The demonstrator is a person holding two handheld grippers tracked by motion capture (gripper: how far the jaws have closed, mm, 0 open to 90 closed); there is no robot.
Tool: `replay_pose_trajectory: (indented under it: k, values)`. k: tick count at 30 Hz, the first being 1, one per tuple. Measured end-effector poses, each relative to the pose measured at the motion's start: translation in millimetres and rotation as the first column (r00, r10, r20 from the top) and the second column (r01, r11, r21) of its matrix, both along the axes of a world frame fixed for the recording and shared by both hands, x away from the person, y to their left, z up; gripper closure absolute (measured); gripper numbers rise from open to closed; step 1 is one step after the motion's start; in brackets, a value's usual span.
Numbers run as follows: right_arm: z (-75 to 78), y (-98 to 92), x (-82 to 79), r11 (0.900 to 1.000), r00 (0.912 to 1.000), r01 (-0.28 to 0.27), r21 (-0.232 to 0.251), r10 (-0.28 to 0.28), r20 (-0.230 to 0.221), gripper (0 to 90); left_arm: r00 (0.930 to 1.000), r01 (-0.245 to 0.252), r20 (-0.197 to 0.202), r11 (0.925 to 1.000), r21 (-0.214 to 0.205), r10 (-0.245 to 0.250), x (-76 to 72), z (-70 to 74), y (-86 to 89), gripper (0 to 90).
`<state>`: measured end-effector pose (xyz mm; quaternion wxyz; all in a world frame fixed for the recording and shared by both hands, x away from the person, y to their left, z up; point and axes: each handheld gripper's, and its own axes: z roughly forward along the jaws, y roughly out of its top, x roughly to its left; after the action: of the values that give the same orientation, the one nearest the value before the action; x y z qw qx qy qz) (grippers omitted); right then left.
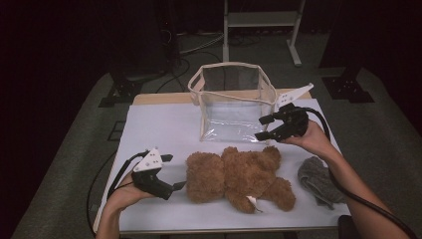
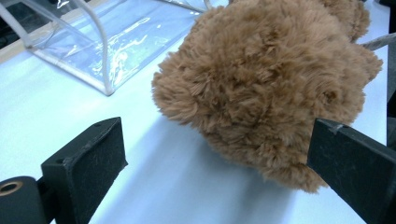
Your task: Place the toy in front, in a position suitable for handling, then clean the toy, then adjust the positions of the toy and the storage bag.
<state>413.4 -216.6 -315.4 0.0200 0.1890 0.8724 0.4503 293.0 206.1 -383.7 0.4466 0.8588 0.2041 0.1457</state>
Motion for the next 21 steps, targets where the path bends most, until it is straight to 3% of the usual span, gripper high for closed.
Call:
replay_pose_trajectory:
  k: [8,21]
  values:
    - [4.7,21.5,10.8,0.9990,0.9994,-0.032,-0.031,0.033,0.007,26.8,0.9999,-0.011,0.005,0.9999,-0.009,0.011,-0.5,2.9,4.9,3.7]
    - [6.2,27.0,9.5,0.9976,0.9981,-0.059,-0.036,0.060,0.012,26.8,1.0000,-0.001,0.002,1.0000,0.008,0.001,-0.2,3.0,3.6,3.1]
